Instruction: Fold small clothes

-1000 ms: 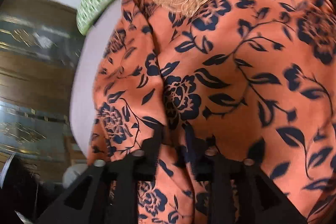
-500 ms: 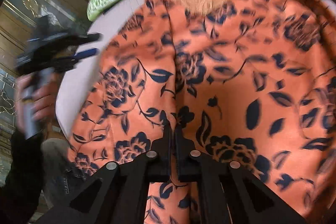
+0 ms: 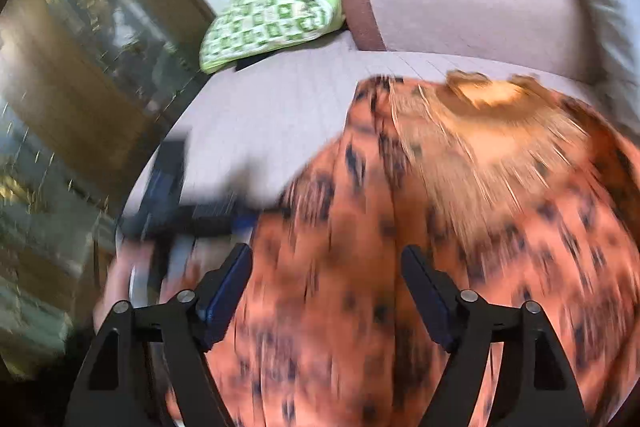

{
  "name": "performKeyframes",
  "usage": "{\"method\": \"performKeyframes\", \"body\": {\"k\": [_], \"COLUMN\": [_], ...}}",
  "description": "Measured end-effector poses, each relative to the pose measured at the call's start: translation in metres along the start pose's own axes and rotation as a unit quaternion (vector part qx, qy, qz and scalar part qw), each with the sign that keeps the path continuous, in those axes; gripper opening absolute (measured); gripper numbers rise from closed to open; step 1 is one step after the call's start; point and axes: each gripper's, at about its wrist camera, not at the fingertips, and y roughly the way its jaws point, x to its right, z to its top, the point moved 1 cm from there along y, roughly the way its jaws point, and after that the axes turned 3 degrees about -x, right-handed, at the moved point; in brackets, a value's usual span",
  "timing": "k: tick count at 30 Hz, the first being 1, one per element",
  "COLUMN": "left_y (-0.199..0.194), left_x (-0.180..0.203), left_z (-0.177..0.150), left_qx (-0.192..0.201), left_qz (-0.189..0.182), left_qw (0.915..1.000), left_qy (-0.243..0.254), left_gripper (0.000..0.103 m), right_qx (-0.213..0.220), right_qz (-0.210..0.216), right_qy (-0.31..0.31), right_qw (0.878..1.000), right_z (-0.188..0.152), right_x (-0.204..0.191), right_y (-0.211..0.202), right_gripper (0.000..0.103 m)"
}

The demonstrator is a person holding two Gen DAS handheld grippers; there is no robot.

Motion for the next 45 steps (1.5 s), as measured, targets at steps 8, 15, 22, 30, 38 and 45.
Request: {"method": "performKeyframes", "body": {"k": [8, 15, 22, 30, 38, 45], "left_y": [0.016, -0.038, -0.018, -0.066, -0.034, 0.025], "left_x": [-0.01, -0.008, -0.027, 0.045, 0.14, 0.218], "left_z": [0.005, 0.009, 0.013, -0.055, -0.211, -0.282], "left_qx": [0.001, 0.083, 0.062, 0.195, 0.111, -0.012], "left_qz": [-0.03, -0.046, 0.007, 0.073, 0.045, 0.0], "left_qw": [0.9991, 0.995, 0.9951, 0.976, 0.9576, 0.9488], "left_qy": [-0.029, -0.033, -0.076, 0.062, 0.262, 0.316], "left_gripper": [0.012, 0.01, 0.021, 0.044, 0.047, 0.047], "right_qx": [-0.067, -0.009, -0.046, 0.106, 0.179, 0.182], "right_qz": [-0.044, -0.037, -0.048, -0.068, -0.123, -0.101], "right_qy": [0.062, 0.058, 0.051, 0.041, 0.194, 0.329], "right_qw": [0.995, 0.998, 0.996, 0.991, 0.957, 0.921], "right_z": [0.115, 0.121, 0.105, -0.056, -0.207, -0.272], "right_x": [0.036, 0.024, 0.02, -0.008, 0.065, 0.148], "right_y": [0.126, 0.101, 0.117, -0.063, -0.181, -0.225], "right_gripper": [0.005, 0.006, 0.023, 0.072, 0.074, 0.074]}}
